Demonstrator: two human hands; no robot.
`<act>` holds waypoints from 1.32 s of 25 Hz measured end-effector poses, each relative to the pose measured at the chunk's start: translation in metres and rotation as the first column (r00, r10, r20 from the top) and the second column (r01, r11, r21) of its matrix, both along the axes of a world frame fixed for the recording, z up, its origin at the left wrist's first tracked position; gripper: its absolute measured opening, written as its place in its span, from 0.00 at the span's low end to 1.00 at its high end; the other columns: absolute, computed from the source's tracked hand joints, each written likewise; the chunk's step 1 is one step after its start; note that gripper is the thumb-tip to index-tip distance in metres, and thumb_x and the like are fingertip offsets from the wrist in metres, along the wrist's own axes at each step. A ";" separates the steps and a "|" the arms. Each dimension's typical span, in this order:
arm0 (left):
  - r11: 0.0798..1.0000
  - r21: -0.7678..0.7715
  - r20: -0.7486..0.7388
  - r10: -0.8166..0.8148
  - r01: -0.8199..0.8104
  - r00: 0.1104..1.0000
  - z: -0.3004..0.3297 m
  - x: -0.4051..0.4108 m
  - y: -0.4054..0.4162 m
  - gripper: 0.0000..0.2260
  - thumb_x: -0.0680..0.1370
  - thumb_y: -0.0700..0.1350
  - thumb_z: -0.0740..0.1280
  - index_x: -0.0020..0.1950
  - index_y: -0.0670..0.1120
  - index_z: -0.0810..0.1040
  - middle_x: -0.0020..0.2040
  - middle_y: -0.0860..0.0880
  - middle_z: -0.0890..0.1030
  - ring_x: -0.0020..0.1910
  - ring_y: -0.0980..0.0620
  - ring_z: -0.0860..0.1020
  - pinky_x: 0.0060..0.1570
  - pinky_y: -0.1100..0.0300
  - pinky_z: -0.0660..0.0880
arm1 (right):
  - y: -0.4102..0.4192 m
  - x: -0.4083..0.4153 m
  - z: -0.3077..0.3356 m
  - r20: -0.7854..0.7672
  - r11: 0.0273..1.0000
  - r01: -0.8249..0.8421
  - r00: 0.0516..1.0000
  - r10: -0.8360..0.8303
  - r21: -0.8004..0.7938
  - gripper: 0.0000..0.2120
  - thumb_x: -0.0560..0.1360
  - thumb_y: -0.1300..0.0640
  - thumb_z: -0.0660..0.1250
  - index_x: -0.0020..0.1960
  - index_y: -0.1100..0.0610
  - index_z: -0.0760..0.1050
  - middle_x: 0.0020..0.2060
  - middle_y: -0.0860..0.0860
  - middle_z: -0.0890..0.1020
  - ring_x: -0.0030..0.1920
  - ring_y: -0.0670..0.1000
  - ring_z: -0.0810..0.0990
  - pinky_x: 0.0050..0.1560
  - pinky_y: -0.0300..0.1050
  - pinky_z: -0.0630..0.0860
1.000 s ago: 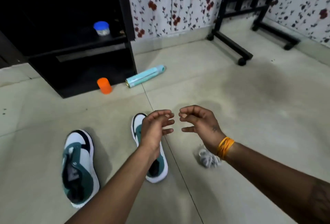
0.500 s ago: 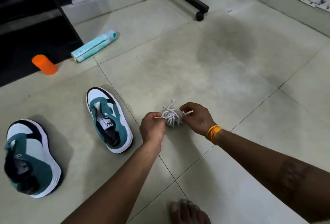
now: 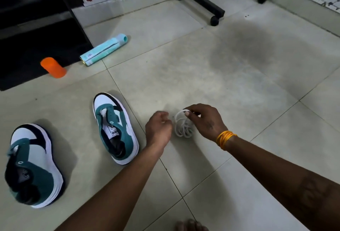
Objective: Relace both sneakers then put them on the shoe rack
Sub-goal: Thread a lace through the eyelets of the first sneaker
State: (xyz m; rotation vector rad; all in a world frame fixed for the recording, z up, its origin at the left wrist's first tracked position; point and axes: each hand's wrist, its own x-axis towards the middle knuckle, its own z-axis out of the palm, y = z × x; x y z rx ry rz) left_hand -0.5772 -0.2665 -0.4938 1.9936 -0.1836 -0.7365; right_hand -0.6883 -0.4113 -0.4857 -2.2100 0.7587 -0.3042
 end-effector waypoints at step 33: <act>0.888 0.143 0.104 -0.453 0.437 0.886 0.088 0.071 0.038 0.11 0.84 0.46 0.66 0.43 0.47 0.83 0.23 0.56 0.71 0.25 0.54 0.68 0.30 0.60 0.64 | 0.040 0.060 0.059 0.202 0.796 -0.100 0.979 -0.028 0.597 0.04 0.77 0.65 0.73 0.50 0.66 0.80 0.40 0.63 0.84 0.30 0.54 0.77 0.33 0.45 0.77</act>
